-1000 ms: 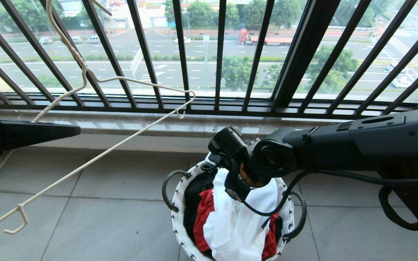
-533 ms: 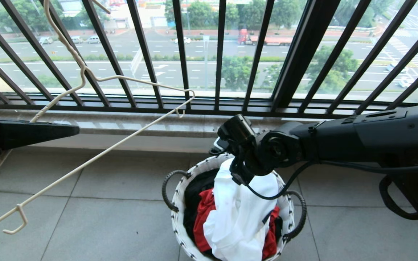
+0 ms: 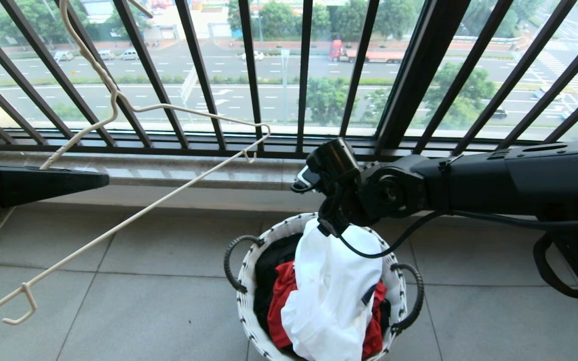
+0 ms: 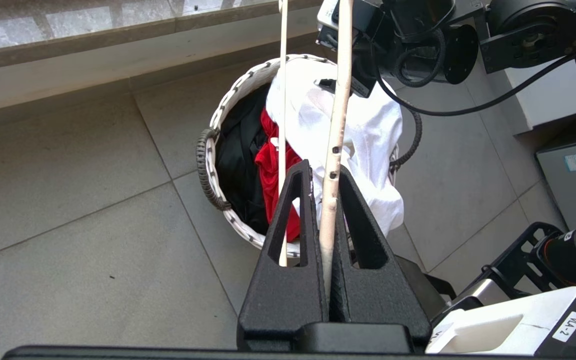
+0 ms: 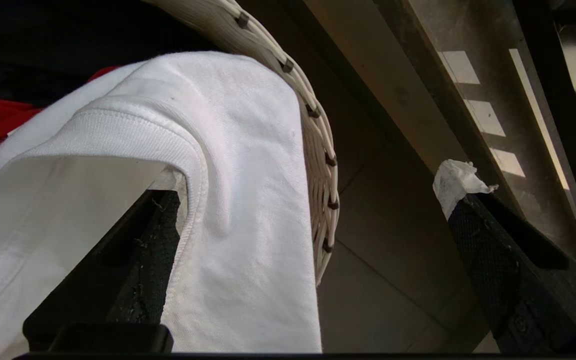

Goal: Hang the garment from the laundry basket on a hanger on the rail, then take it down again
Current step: Pick up clothes from the basket

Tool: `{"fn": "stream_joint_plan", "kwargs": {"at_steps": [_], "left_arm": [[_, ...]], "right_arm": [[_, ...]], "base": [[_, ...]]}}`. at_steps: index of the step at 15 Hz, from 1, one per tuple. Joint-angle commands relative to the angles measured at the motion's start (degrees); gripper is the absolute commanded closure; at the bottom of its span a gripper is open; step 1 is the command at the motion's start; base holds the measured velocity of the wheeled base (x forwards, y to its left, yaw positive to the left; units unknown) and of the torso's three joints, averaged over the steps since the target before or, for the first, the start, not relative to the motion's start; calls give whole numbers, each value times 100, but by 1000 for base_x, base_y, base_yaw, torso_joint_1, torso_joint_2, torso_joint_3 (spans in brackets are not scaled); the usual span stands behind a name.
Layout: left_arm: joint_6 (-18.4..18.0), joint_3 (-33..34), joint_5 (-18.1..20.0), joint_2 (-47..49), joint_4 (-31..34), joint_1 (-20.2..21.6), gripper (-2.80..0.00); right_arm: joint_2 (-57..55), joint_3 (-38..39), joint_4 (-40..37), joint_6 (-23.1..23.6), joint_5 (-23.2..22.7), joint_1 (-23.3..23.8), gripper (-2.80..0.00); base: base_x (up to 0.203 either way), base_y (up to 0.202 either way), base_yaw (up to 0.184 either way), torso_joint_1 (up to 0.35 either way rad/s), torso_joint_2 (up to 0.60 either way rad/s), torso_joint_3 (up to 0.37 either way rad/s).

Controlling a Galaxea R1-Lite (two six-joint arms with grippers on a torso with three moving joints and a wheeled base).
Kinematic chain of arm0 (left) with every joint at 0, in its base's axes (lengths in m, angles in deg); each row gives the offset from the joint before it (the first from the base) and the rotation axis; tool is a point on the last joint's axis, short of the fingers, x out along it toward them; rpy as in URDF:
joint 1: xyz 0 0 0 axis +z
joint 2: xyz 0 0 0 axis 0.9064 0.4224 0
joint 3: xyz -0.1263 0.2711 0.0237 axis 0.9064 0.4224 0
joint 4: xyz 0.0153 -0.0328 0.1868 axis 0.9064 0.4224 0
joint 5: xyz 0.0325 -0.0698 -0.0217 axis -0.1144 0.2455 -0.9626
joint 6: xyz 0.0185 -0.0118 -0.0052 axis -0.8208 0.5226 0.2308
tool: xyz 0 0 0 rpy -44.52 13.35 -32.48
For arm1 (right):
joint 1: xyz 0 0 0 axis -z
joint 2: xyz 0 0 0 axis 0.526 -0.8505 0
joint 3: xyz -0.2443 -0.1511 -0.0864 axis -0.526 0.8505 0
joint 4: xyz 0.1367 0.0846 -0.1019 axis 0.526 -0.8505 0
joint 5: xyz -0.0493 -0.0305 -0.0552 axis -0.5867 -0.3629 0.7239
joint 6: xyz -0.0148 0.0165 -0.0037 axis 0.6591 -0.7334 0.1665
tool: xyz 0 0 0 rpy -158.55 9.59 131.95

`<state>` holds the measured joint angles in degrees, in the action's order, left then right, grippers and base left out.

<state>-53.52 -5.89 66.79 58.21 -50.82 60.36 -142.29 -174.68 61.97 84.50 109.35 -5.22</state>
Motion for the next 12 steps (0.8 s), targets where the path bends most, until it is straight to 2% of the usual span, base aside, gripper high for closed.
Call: {"fn": "stream_joint_plan", "kwargs": {"at_steps": [1,7,10,12], "left_arm": [[1,-2,17,20,10,0,0],[1,-2,17,11,10,0,0],[1,-2,17,2,10,0,0],[1,-2,17,-7,10,0,0]], "right_arm": [[-82,170,86,11,17,-89,-280],[-148,663,393,2,17,-178,-280],[-119,676,418,2,17,-232,-280],[-190,683,710,14,17,-242,-280]], "base": [[0,0,0,0,0,0],[0,0,0,0,0,0],[0,0,0,0,0,0],[0,0,0,0,0,0]]}}
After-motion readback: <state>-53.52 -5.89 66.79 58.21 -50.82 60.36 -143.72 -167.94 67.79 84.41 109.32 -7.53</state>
